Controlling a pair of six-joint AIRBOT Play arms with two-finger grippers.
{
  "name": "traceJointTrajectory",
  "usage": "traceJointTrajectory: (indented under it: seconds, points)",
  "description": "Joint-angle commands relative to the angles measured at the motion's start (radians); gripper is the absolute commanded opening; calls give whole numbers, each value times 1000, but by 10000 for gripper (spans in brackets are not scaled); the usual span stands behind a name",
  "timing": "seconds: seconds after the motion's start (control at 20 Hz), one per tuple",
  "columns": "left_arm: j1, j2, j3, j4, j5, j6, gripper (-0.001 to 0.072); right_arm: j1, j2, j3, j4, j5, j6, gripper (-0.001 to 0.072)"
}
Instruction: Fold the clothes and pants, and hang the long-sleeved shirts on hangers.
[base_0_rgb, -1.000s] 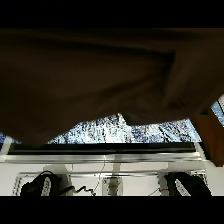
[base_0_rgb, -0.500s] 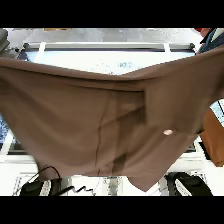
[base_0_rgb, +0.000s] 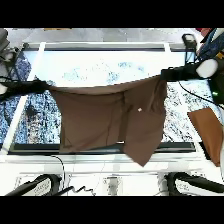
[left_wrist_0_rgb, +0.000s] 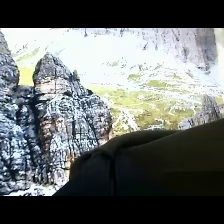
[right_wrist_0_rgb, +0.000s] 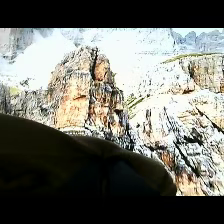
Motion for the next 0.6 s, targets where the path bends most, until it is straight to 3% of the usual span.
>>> traceJointTrajectory:
  seconds: [0.0,0.55]
  points:
    - [-48,-142,-5,-62,140,0,5,-1,-132,-10,-5,-195,39,10]
    - [-58,-192,-7,-61,126,0,5,-1,-157,-11,-96,-124,39,10]
